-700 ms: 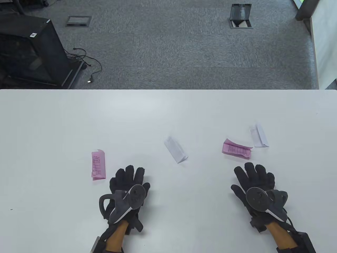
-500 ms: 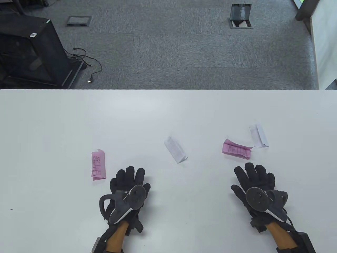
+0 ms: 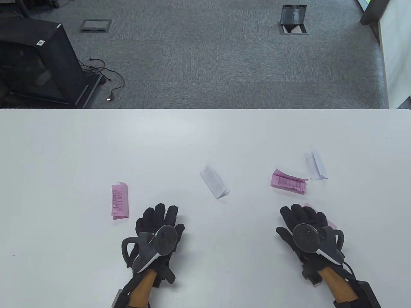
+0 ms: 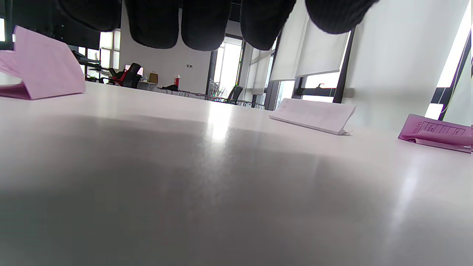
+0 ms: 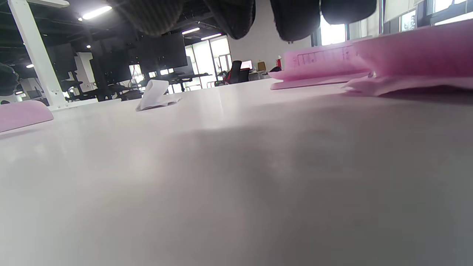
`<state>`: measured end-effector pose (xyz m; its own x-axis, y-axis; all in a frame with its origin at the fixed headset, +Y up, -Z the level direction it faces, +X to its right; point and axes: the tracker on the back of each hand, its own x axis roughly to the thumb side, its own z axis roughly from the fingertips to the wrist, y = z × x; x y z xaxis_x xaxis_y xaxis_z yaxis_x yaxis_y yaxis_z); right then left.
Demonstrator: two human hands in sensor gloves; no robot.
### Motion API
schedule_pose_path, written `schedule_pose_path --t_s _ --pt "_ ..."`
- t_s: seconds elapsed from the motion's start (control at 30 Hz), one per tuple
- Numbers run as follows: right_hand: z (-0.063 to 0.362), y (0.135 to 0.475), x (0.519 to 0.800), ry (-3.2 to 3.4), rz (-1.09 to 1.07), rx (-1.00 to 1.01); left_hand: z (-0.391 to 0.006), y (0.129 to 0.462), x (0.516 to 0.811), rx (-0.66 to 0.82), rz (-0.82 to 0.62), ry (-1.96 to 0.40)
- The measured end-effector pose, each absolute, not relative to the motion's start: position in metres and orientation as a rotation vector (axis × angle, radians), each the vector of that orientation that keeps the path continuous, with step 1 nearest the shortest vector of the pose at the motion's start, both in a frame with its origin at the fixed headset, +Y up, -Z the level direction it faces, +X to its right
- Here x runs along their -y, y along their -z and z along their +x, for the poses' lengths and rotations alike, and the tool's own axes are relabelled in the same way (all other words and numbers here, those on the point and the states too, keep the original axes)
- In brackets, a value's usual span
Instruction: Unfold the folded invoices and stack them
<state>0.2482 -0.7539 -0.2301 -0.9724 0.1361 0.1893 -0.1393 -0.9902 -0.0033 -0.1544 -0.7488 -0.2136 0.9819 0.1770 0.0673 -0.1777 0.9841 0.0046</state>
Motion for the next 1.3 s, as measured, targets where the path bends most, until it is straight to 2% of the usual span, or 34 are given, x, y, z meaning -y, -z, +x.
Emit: schedule_pose_path --t_s 0.23,0.43,0.6,0.8,0.97,1.07,1.3 --pt "0.218 0.248 0.741 -2.960 0.285 -0.045 -0.155 0.213 0.749 0.098 -0.013 -0.241" --pt "0.170 0.283 0.730 -2.954 0.239 -0.147 -0.150 0.213 0.749 0.119 -0.019 -0.220" --pt "0.129 0.318 0.733 -3.008 0.139 -0.328 -0.151 0.212 0.749 0.112 -0.021 -0.203" --pt "0.096 0.347 0.747 -2.960 -0.002 -0.407 -0.152 0.213 0.750 0.103 -0.032 -0.207" --pt "0.080 0.356 0.767 -2.944 -0.074 -0.411 -0.152 0.214 0.750 0.100 -0.037 -0.205" --pt "0.074 0.359 0.774 -2.952 -0.072 -0.343 -0.150 0.214 0.751 0.105 -0.038 -0.201" --pt "0.082 0.350 0.762 -2.868 -0.022 -0.137 -0.145 0.215 0.749 0.130 -0.029 -0.205"
